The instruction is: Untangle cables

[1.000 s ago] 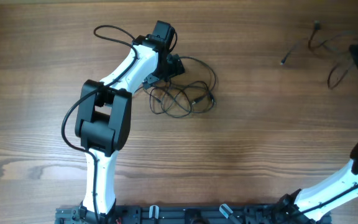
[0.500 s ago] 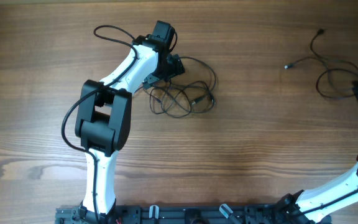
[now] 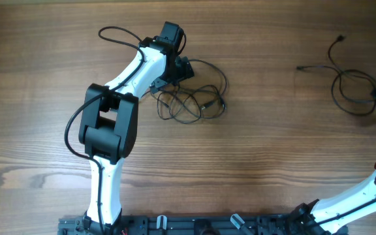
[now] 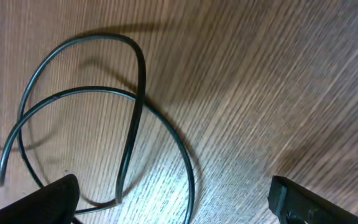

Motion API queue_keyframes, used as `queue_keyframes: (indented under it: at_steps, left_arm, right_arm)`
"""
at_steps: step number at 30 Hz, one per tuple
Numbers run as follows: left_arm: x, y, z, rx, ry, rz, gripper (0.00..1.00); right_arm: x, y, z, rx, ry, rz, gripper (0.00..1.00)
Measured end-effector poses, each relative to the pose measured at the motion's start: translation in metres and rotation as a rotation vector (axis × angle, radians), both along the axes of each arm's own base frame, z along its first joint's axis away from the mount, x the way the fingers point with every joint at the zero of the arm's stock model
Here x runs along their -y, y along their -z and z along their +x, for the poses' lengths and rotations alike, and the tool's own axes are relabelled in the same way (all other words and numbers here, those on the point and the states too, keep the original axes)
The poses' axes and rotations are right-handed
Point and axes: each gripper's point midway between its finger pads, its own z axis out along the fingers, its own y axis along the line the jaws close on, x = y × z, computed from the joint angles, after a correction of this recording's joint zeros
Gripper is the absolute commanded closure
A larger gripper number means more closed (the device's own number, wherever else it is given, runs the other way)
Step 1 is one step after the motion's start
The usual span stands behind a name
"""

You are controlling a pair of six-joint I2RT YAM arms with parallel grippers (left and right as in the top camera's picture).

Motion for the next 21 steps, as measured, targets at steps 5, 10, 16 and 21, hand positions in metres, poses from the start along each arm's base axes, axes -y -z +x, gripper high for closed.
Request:
queue_keyframes:
  at_steps: [5,10,16,21]
  left_arm:
    - [0.000,0.000,0.000,0.000,0.000,0.000,0.00]
    - [0.000,0.000,0.000,0.000,0.000,0.000,0.00]
    - [0.000,0.000,0.000,0.000,0.000,0.000,0.00]
    - [0.000,0.000,0.000,0.000,0.000,0.000,0.00]
  right_arm:
    - [-0.013,0.001,0.009,-0.041,-0.107,-0.054,0.01]
    - [-0.027,-0.041,0.051,-0.059,-0.284,-0.174,0.30]
    - [-0.054,-0.068,0.093,-0.002,-0.431,-0.261,0.83]
    - [-0.128,-0.074,0.131,0.100,-0.810,-0.313,0.57]
